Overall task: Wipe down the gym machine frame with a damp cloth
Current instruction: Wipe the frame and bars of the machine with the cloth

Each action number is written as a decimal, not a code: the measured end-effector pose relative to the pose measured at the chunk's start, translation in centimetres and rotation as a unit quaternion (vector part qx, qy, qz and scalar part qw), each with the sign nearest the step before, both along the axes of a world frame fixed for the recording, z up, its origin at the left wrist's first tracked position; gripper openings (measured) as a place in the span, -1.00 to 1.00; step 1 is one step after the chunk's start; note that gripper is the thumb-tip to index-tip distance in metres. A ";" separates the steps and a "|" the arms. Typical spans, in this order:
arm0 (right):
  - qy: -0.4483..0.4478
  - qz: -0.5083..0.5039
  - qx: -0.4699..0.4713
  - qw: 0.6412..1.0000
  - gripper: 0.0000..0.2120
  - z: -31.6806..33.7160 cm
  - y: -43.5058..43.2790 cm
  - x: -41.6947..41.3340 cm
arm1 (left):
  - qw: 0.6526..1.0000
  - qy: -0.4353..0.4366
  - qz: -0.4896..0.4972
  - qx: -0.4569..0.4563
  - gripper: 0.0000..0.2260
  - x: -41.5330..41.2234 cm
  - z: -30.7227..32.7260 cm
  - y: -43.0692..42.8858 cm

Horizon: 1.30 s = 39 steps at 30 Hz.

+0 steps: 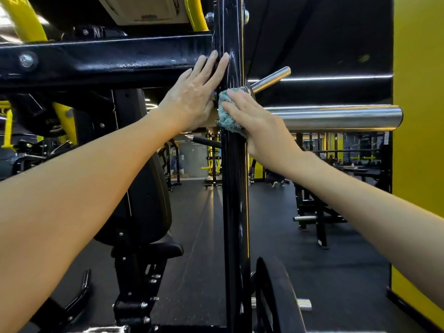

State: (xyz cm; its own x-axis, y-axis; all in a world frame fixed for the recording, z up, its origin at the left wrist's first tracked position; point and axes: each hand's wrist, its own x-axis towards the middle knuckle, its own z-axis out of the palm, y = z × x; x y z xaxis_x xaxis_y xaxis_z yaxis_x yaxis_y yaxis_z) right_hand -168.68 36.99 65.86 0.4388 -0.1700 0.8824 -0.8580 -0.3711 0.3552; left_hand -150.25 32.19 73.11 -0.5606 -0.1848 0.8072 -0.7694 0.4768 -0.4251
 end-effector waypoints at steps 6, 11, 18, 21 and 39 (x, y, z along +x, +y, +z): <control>0.019 0.020 -0.006 1.000 -0.40 -6.8 0.3 0.6 | 0.999 -0.024 -0.035 -0.030 -0.37 0.5 -2.9 -0.4; 0.037 0.033 0.045 0.998 -0.34 -15.1 0.6 -0.4 | 0.995 -0.043 -0.079 -0.039 -0.41 0.3 -5.9 -0.2; 0.119 -0.010 0.083 0.989 -0.34 -19.3 2.0 -1.6 | 0.996 -0.051 -0.074 0.002 -0.41 -0.6 -7.1 1.5; 0.138 -0.030 0.076 0.987 -0.28 -16.2 2.4 -1.8 | 0.995 -0.065 -0.072 0.008 -0.44 -0.3 -6.9 1.6; -0.062 -0.005 0.134 0.989 -0.11 -24.9 3.0 1.8 | 0.994 -0.035 -0.105 0.003 -0.43 -1.2 -12.5 1.2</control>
